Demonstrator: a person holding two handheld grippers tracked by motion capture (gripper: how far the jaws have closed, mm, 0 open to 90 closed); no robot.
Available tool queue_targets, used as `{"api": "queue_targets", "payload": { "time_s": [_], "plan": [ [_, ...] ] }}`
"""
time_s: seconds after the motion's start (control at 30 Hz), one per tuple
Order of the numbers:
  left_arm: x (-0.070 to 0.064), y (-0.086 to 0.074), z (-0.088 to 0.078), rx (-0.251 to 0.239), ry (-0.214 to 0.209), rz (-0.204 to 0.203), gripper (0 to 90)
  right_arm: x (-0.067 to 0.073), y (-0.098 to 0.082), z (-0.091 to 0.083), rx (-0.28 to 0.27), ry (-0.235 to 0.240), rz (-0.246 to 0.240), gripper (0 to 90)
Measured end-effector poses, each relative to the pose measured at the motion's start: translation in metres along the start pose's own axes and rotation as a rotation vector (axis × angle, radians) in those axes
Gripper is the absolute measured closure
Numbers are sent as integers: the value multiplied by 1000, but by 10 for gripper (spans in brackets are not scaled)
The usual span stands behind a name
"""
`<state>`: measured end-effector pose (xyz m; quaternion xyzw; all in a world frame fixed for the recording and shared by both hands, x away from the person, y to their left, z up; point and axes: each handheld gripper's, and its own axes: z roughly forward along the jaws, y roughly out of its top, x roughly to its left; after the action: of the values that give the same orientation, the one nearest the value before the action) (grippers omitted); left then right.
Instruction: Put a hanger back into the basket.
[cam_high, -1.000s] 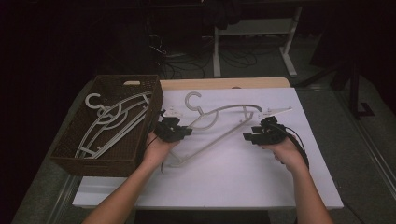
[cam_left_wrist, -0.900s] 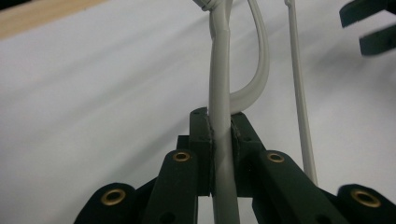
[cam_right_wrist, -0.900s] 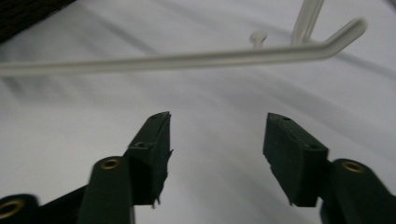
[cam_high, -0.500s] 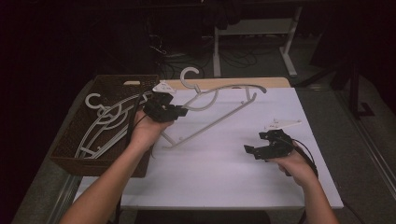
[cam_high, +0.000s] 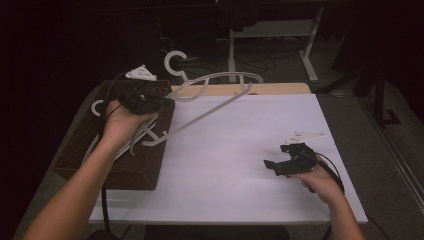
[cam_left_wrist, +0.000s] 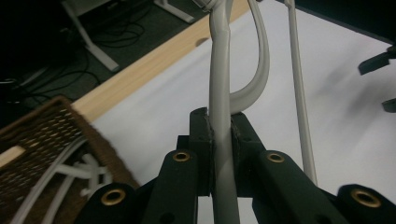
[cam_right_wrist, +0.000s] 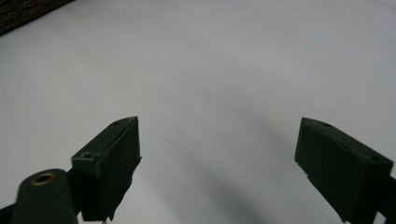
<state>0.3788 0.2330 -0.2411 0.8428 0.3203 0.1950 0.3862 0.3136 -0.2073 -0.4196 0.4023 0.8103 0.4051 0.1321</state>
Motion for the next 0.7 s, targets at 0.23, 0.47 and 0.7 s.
{"api": "queue_targets", "payload": {
  "time_s": [0.23, 0.47, 0.7],
  "plan": [
    [34, -21, -33, -12, 56, -24, 819, 1, 1, 1, 4, -2, -2, 136],
    [76, -55, -57, 5, 144, -56, 819, 1, 0, 4, 13, -4, -5, 136],
    [114, -93, -72, 20, 202, -85, 819, 0, 0, 4, 22, -12, -3, 137]
  ]
}}
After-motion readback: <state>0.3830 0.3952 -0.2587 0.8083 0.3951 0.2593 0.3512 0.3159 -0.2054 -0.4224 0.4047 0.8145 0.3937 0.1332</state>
